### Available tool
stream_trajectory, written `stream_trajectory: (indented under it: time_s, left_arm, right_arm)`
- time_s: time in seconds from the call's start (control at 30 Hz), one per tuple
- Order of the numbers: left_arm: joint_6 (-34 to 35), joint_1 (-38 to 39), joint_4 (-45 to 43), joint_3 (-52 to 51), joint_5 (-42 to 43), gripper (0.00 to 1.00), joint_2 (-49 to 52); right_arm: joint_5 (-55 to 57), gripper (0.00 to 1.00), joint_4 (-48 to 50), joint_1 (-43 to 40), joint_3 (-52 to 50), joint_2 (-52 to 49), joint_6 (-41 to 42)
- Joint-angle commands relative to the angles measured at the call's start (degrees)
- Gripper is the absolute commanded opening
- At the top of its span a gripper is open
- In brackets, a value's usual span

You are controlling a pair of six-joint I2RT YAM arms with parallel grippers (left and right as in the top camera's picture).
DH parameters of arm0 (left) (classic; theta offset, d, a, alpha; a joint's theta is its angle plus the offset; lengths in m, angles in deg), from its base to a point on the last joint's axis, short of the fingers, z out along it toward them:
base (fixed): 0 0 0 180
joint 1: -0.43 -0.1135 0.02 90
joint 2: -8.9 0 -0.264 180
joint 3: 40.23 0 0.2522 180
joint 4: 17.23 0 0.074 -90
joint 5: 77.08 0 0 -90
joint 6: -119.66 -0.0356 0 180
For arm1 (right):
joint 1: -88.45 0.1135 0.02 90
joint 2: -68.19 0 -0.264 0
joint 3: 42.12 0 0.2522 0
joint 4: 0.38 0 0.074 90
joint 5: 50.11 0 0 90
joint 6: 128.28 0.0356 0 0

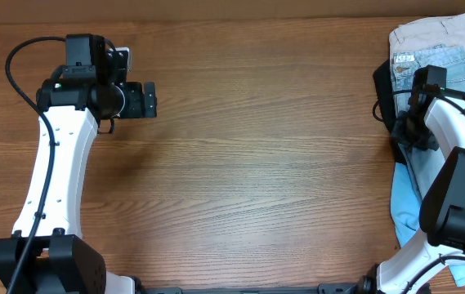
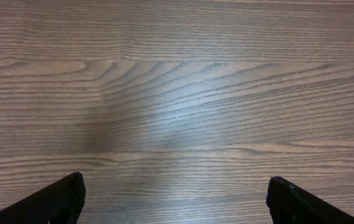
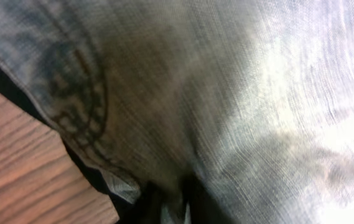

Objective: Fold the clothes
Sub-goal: 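Lower the right gripper and grasp the light-blue denim shorts, then drag the shorts left onto the open table with the right gripper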

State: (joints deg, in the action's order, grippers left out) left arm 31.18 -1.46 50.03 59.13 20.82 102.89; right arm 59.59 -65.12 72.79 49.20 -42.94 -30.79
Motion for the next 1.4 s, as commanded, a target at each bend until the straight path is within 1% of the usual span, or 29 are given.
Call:
stream_trajectory:
  time_s: [0.0,0.1,0.17,0.27,0.37,0.43,0.5,0.57,0.63,0.73,0.77,0.8,0.83,0.87,0.9,0.93,1.0,1.07,1.1,1.17,1.23,1.27,1.3,1.37]
  left_arm:
    - [0.15,0.0,-0.31,1.25,-0.94,0.96,0.5]
    - [0.15,0.0,-0.81,1.25,-0.92,0.95,0.5]
    - [0.17,0.0,-1.22,1.25,-0.9,0.95,0.5]
    - [0.17,0.0,-2.01,1.27,-0.9,0.96,0.5]
    - [0.17,-0.02,-2.32,1.27,-0.87,0.96,0.5]
    - [0.17,-0.13,-2.56,1.27,-0.92,0.97,0.5]
    - [0.17,-0.37,-2.82,1.27,-0.92,0.97,0.5]
    - [0.17,-0.79,-2.91,1.27,-0.92,0.97,0.5]
    - [0.17,-1.44,-2.89,1.27,-0.9,0.97,0.5]
    - [0.17,-2.29,-2.91,1.27,-0.9,0.98,0.5]
    - [0.17,-2.54,-2.97,1.27,-0.92,0.98,0.5]
    - [0.17,-2.82,-3.08,1.27,-0.92,0.99,0.5]
    - [0.17,-3.06,-3.19,1.27,-0.9,0.99,0.5]
    - [0.17,-3.23,-3.23,1.27,-0.92,1.0,0.5]
    - [0.17,-3.45,-3.26,1.27,-0.92,1.0,0.5]
    - [0.17,-3.56,-3.23,1.27,-0.92,1.0,0.5]
    - [0.17,-3.74,-3.23,1.27,-0.87,1.0,0.5]
    - [0.15,-3.72,-3.58,1.27,-0.55,1.0,0.5]
    - [0.15,-3.67,-3.74,1.27,-0.02,1.0,0.5]
    - [-0.83,-3.02,-4.44,1.27,4.28,1.0,0.5]
    - [-2.93,-1.14,-5.2,1.27,8.92,1.0,0.52]
    - [-2.86,-0.37,-5.4,1.27,8.85,1.0,0.52]
    - [-2.86,1.9,-6.16,1.27,8.61,1.0,0.52]
    - [-2.82,4.98,-7.8,1.27,8.66,1.0,0.85]
  right_arm:
    - [0.57,0.04,0.33,-0.48,-0.42,-0.33,0.04]
    - [-2.34,0.04,-1.6,-0.44,1.57,-0.11,0.04]
    - [-6.29,0.04,-4.15,-0.13,3.98,0.61,0.0]
    - [-11.8,0.04,-8.85,1.16,8.41,2.38,-0.04]
    - [-17.29,0.04,-15.85,3.93,14.58,3.74,-0.37]
    - [-22.6,0.04,-21.79,8.26,19.91,3.89,-0.42]
    - [-25.62,0.04,-23.52,12.59,21.57,3.89,-0.37]
    - [-28.57,0.04,-23.74,17.94,21.79,3.87,-0.07]
    - [-31.65,0.04,-23.21,24.98,21.79,3.74,0.79]
    - [-33.18,0.04,-21.35,34.1,21.79,3.74,2.69]
    - [-33.38,0.06,-20.44,37.88,21.79,3.74,2.95]
    - [-33.31,0.16,-19.78,40.85,21.79,3.74,3.06]
    - [-33.27,0.29,-19.21,43.58,21.79,3.74,3.04]
    - [-33.09,0.38,-18.91,45.53,21.86,3.74,3.06]
    - [-32.37,0.43,-18.82,47.3,22.1,3.74,3.41]
    - [-30.64,0.53,-19.06,48.35,22.49,3.74,4.76]
    - [-26.01,0.6,-19.93,48.41,23.5,3.76,7.41]
    - [-21.9,0.67,-20.68,45.72,24.68,3.76,7.65]
    - [-21.44,0.68,-20.68,44.74,24.81,3.76,7.34]
    - [-19.98,0.7,-20.65,40.61,24.85,3.76,7.1]
    - [-20.0,0.73,-20.15,34.73,24.83,3.74,6.12]
    - [-20.11,0.73,-19.98,33.38,24.83,3.74,5.84]
    - [-21.14,0.74,-19.58,29.64,24.83,3.74,4.81]
    - [-24.98,0.74,-18.82,25.29,24.83,3.74,1.55]
